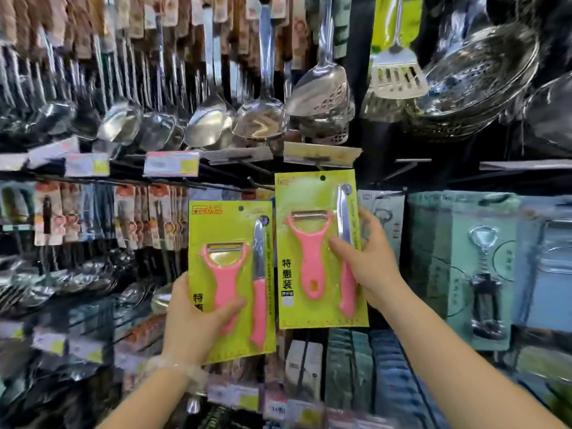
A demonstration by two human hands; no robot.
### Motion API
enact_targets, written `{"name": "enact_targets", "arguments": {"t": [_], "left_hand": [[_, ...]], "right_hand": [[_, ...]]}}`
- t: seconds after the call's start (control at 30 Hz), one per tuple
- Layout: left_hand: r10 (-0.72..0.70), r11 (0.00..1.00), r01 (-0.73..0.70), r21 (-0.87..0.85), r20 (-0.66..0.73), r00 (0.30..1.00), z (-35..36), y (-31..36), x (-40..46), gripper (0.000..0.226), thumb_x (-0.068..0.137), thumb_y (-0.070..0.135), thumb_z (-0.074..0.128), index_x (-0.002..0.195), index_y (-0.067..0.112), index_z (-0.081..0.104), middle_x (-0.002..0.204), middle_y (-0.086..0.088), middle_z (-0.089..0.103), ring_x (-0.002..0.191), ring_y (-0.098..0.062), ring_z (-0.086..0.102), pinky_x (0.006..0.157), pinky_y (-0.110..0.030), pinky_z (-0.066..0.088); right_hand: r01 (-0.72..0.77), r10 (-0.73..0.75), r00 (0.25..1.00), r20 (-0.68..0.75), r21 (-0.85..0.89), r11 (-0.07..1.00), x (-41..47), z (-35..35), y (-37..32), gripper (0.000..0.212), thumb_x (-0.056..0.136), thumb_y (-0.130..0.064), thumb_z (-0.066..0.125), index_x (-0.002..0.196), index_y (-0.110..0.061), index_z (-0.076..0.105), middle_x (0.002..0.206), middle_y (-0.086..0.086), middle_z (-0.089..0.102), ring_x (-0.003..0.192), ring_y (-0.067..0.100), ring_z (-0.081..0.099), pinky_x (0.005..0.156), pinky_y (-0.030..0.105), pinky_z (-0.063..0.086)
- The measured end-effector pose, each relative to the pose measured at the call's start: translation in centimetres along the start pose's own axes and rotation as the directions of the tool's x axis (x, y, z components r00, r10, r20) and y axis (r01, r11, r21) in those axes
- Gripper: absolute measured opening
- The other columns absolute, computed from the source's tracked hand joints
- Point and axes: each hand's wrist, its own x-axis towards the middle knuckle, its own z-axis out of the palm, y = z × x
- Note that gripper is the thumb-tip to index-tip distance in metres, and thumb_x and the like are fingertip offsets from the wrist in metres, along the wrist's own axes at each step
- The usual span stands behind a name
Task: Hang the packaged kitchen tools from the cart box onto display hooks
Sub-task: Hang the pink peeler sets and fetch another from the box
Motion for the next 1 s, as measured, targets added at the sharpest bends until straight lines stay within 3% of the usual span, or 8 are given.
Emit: {"name": "enact_targets", "arguments": {"t": [0.13, 0.3, 0.37, 0.47, 0.57, 0.7, 0.9, 1.0], "left_hand": [[0.030, 0.999, -0.030, 0.014, 0.029, 0.999, -0.7, -0.5, 3.0, 0.070, 0.061, 0.013, 0.085, 0.119, 0.015, 0.046, 0.112, -0.006, 0.058, 0.103, -0.025, 0.057, 0.089, -0.044, 0.047], [0.063, 0.998, -0.063, -0.015, 0.059, 0.996, -1.9, -1.5, 4.9, 0.061, 0.064, 0.007, 0.082, 0.111, 0.016, 0.045, 0.093, 0.003, 0.055, 0.084, -0.014, 0.055, 0.067, -0.022, 0.038], [0.050, 0.998, -0.047, -0.032, 0.089, 0.995, -2.6, -1.6, 5.3, 0.062, 0.065, 0.004, 0.081, 0.112, 0.018, 0.044, 0.087, 0.013, 0.052, 0.076, 0.002, 0.049, 0.059, -0.012, 0.033], [0.042, 0.998, -0.036, -0.050, 0.121, 0.992, -3.6, -2.0, 6.0, 0.063, 0.066, 0.001, 0.079, 0.119, 0.008, 0.047, 0.086, 0.012, 0.053, 0.073, 0.006, 0.047, 0.055, -0.012, 0.036], [0.024, 0.998, -0.016, -0.056, 0.135, 0.991, -4.1, -2.0, 6.3, 0.063, 0.067, -0.002, 0.078, 0.121, 0.005, 0.047, 0.085, 0.010, 0.054, 0.072, 0.003, 0.049, 0.049, -0.009, 0.042], [0.034, 0.997, -0.022, -0.074, 0.172, 0.985, -4.5, -2.6, 6.6, 0.071, 0.063, 0.007, 0.083, 0.124, 0.014, 0.045, 0.095, 0.007, 0.058, 0.091, -0.015, 0.058, 0.068, -0.017, 0.041], [0.071, 0.992, -0.043, -0.121, 0.231, 0.970, -4.3, -2.6, 6.9, 0.071, 0.063, 0.010, 0.083, 0.120, 0.023, 0.042, 0.097, 0.017, 0.054, 0.086, 0.004, 0.050, 0.066, -0.017, 0.037], [0.072, 0.990, -0.042, -0.133, 0.236, 0.969, -4.4, -2.4, 7.0, 0.073, 0.063, 0.011, 0.083, 0.124, 0.020, 0.042, 0.096, 0.018, 0.053, 0.085, 0.004, 0.049, 0.065, -0.017, 0.037]], "right_hand": [[0.007, -0.010, 0.997, -0.076, -0.036, 0.999, 0.0, 1.3, 0.4, 0.071, 0.080, -0.015, 0.071, 0.136, -0.040, 0.034, 0.145, -0.011, 0.037, 0.129, 0.020, 0.045, 0.105, 0.050, 0.041], [0.022, -0.038, 0.990, -0.136, -0.116, 0.993, -1.1, 2.7, 0.6, 0.071, 0.082, -0.014, 0.068, 0.141, -0.033, 0.032, 0.148, -0.012, 0.031, 0.135, 0.014, 0.035, 0.110, 0.047, 0.035], [0.023, -0.043, 0.987, -0.154, -0.127, 0.992, -1.4, 3.1, 0.4, 0.070, 0.083, -0.013, 0.068, 0.141, -0.032, 0.032, 0.139, -0.021, 0.035, 0.130, 0.008, 0.037, 0.110, 0.044, 0.035], [0.026, -0.052, 0.981, -0.184, -0.144, 0.989, -1.9, 3.8, 0.1, 0.068, 0.086, -0.007, 0.063, 0.142, -0.028, 0.032, 0.119, -0.032, 0.038, 0.115, -0.001, 0.043, 0.106, 0.033, 0.037], [0.022, -0.055, 0.973, -0.225, -0.146, 0.989, -1.9, 4.4, 0.2, 0.070, 0.086, -0.007, 0.063, 0.144, -0.027, 0.029, 0.144, -0.013, 0.033, 0.131, 0.007, 0.033, 0.112, 0.038, 0.032], [0.000, -0.031, 0.961, -0.275, -0.110, 0.994, -1.6, 4.5, 1.2, 0.071, 0.083, -0.011, 0.066, 0.140, -0.037, 0.033, 0.151, -0.009, 0.031, 0.135, 0.020, 0.038, 0.111, 0.049, 0.034], [-0.022, 0.012, 0.957, -0.289, -0.031, 0.999, -1.4, 4.6, 1.9, 0.071, 0.078, -0.015, 0.070, 0.124, -0.060, 0.039, 0.148, -0.004, 0.039, 0.131, 0.032, 0.044, 0.104, 0.056, 0.040], [-0.037, 0.029, 0.954, -0.300, -0.022, 0.999, -1.2, 4.6, 1.9, 0.071, 0.078, -0.016, 0.070, 0.126, -0.056, 0.037, 0.145, -0.002, 0.043, 0.128, 0.033, 0.047, 0.102, 0.056, 0.041]]}}
